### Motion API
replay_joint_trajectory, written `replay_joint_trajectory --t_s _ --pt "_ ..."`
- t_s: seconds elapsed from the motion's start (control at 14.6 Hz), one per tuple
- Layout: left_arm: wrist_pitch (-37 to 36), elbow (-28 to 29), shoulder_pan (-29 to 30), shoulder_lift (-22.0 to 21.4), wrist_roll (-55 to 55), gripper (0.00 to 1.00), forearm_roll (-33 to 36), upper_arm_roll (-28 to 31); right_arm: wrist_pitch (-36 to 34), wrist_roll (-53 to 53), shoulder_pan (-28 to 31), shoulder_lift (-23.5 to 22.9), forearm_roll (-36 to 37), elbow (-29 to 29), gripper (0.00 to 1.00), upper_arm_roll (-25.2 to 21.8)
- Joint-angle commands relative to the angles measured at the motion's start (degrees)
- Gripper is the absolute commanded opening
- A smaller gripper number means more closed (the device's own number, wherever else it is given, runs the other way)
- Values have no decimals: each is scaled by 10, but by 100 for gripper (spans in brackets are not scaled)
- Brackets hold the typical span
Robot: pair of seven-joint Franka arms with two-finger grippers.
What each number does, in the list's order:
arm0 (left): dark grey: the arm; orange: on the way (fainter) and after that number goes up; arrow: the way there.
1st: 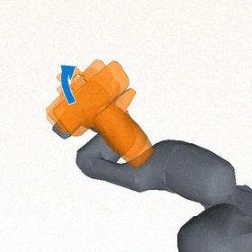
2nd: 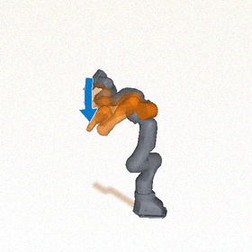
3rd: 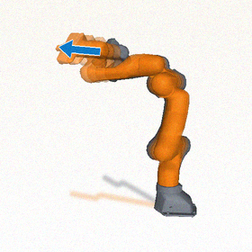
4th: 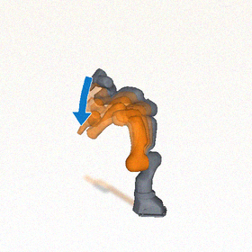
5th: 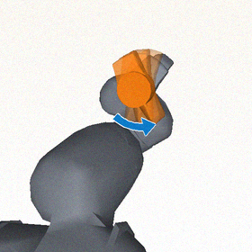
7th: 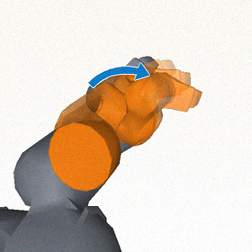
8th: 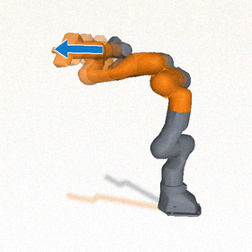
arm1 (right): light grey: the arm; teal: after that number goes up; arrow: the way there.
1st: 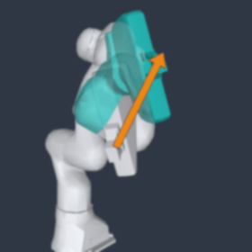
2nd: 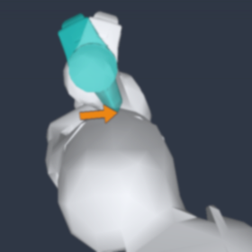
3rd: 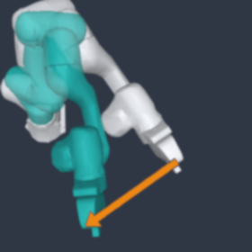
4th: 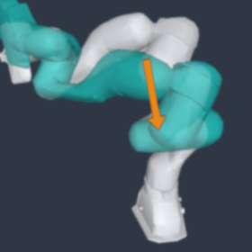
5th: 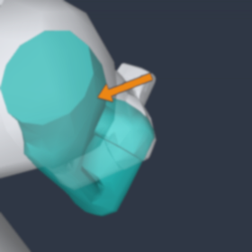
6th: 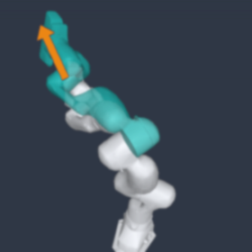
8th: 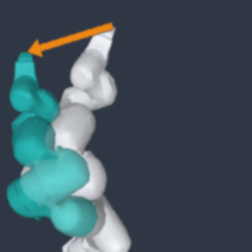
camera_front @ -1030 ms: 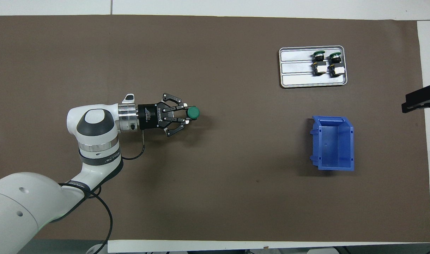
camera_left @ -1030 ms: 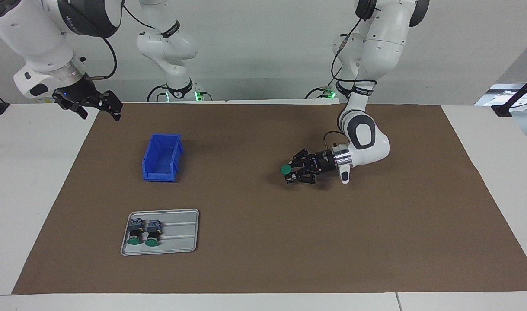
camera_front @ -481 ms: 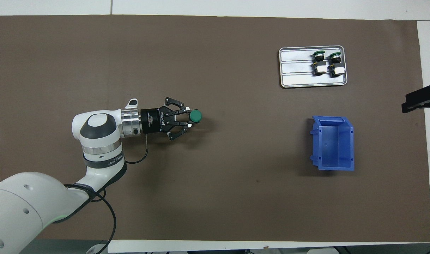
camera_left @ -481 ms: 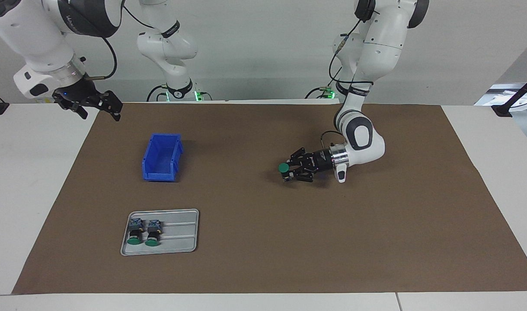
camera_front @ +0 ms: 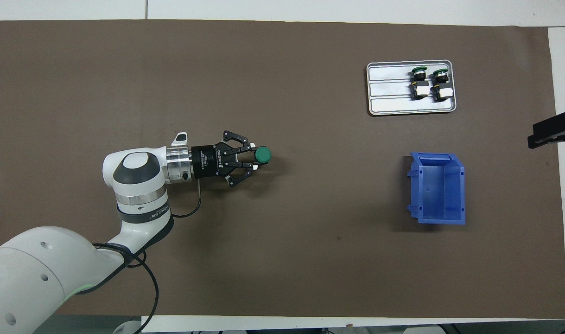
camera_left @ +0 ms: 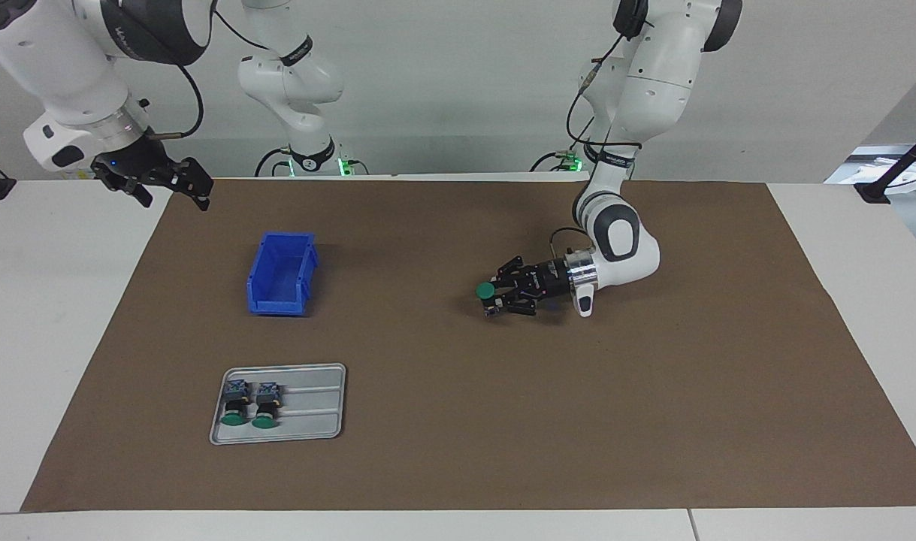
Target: Place and press button with both arms
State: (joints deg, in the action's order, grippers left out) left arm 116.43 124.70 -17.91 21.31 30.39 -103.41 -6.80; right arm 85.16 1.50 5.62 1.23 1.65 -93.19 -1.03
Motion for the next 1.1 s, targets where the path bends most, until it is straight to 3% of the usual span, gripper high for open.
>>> replay_joint_trajectory --t_s 0.0,0.69,1.03 --pt "13 6 -8 -2 -14 12 -15 4 -3 10 4 12 0 -12 99 3" --pt "34 6 -26 -1 -19 24 -15 4 -3 10 5 12 0 -12 99 3" --pt "38 5 -25 -4 -18 36 -15 4 -3 10 4 12 -1 -12 99 3"
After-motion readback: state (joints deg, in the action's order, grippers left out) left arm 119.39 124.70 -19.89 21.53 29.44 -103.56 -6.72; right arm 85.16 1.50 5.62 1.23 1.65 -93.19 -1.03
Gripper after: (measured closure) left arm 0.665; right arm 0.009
